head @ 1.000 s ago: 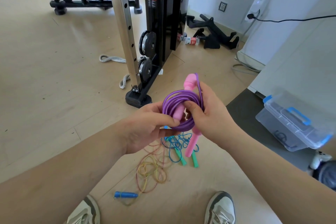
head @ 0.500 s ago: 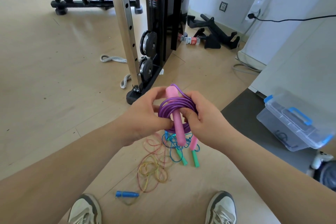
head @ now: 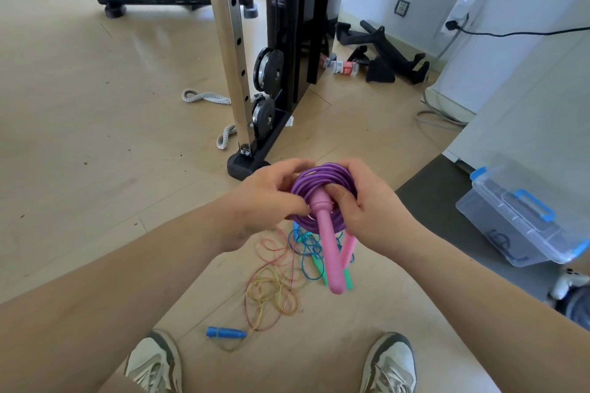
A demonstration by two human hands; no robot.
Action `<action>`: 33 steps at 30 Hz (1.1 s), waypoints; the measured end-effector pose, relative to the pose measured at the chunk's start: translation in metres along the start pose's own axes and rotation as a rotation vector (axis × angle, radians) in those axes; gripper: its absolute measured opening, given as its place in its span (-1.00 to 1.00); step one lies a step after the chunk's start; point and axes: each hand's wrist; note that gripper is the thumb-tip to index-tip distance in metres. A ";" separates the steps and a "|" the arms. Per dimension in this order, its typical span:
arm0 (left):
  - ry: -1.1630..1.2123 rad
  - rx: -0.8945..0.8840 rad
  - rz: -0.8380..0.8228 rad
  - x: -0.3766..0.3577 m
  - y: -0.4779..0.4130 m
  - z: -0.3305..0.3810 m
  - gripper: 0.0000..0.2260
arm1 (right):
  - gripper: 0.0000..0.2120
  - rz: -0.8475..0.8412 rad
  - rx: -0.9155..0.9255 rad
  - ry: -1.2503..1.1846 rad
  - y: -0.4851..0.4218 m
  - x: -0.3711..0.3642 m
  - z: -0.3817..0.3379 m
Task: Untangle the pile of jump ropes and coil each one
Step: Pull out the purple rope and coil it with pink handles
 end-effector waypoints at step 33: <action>-0.989 -0.029 0.149 -0.016 0.011 0.003 -0.62 | -0.84 -0.008 -0.125 0.558 -0.006 -0.008 -0.003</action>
Point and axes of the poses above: each hand's wrist, its own y-axis away from the middle knuckle, its own x-axis out of the back of the hand, z = x × y, and after that the axes turned 14 degrees about -y, right-handed
